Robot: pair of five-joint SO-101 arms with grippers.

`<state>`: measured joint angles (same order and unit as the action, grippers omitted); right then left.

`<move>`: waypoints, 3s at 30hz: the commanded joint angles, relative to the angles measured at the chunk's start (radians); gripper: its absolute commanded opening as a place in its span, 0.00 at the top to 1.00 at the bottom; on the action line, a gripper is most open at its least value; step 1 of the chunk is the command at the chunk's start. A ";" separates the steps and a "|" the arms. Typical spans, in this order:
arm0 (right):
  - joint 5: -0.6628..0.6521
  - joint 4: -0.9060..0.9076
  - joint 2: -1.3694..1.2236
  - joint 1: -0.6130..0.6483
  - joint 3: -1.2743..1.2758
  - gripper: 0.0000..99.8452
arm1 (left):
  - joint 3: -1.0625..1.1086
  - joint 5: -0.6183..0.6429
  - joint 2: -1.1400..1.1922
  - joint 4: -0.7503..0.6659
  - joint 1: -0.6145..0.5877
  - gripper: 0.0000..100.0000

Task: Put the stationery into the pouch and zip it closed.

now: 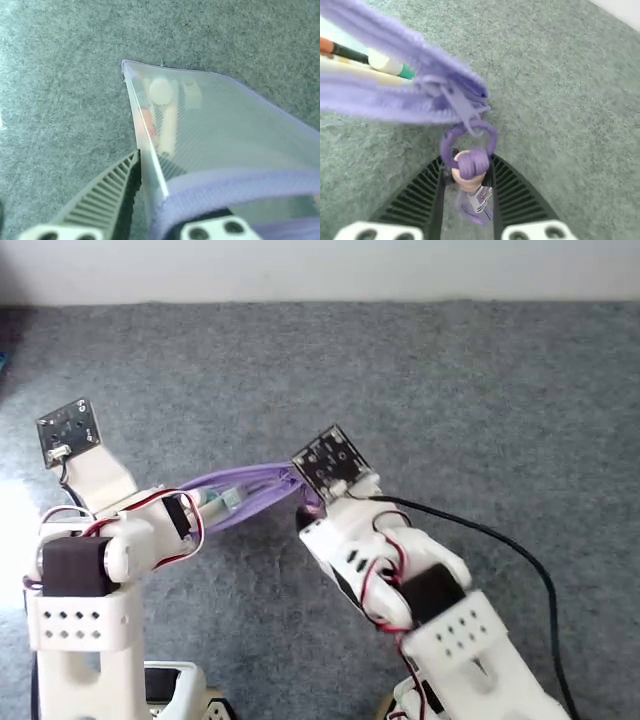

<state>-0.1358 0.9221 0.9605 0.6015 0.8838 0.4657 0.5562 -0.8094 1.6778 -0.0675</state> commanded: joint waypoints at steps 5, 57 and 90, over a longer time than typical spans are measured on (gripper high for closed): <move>-0.008 0.197 0.234 0.005 -0.015 0.99 | -0.068 -0.123 -0.003 -0.135 0.009 0.98; 0.049 0.478 0.489 -0.117 -0.008 0.99 | -0.492 -0.123 0.270 -0.229 0.462 0.66; -0.218 0.200 0.479 -0.110 -0.227 0.99 | 0.005 -0.163 -0.259 0.058 0.566 0.66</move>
<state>-0.3399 1.1569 1.4377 0.4864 0.7258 0.4365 0.3613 -1.0441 1.7346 0.4572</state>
